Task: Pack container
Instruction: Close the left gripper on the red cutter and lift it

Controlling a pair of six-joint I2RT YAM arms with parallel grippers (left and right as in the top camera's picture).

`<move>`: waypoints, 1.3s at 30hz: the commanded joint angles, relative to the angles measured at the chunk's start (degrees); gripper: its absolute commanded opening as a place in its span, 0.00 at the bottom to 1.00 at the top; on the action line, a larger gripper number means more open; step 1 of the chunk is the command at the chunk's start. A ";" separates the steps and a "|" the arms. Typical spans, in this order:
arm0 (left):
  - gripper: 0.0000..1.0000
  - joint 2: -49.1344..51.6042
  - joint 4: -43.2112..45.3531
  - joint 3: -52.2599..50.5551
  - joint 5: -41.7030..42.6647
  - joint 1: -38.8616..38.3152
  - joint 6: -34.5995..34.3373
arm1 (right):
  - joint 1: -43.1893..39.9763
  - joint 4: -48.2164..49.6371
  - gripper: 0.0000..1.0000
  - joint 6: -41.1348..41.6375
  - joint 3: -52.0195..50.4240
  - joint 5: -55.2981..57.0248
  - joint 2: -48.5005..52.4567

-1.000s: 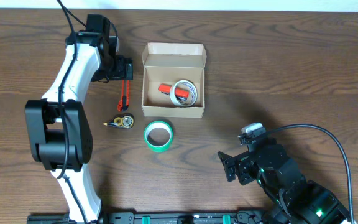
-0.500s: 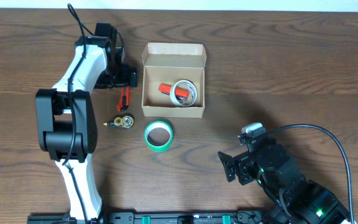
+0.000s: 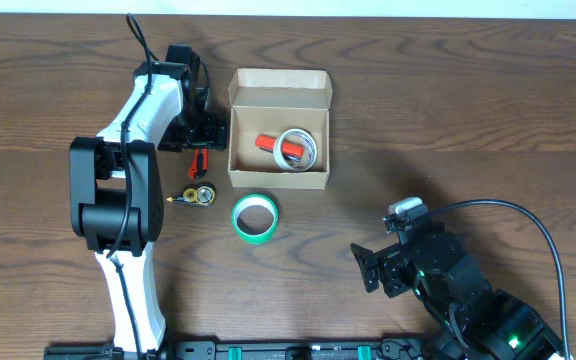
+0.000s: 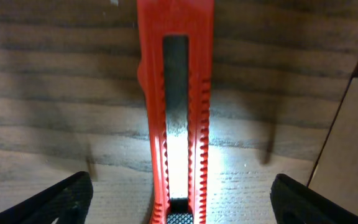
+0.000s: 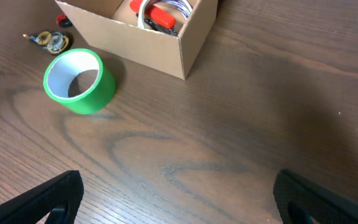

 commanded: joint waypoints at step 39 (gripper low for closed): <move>0.18 0.94 -0.39 1.20 -3.98 -0.28 -8.39 | 0.90 -0.02 0.99 0.96 -0.02 0.52 -0.02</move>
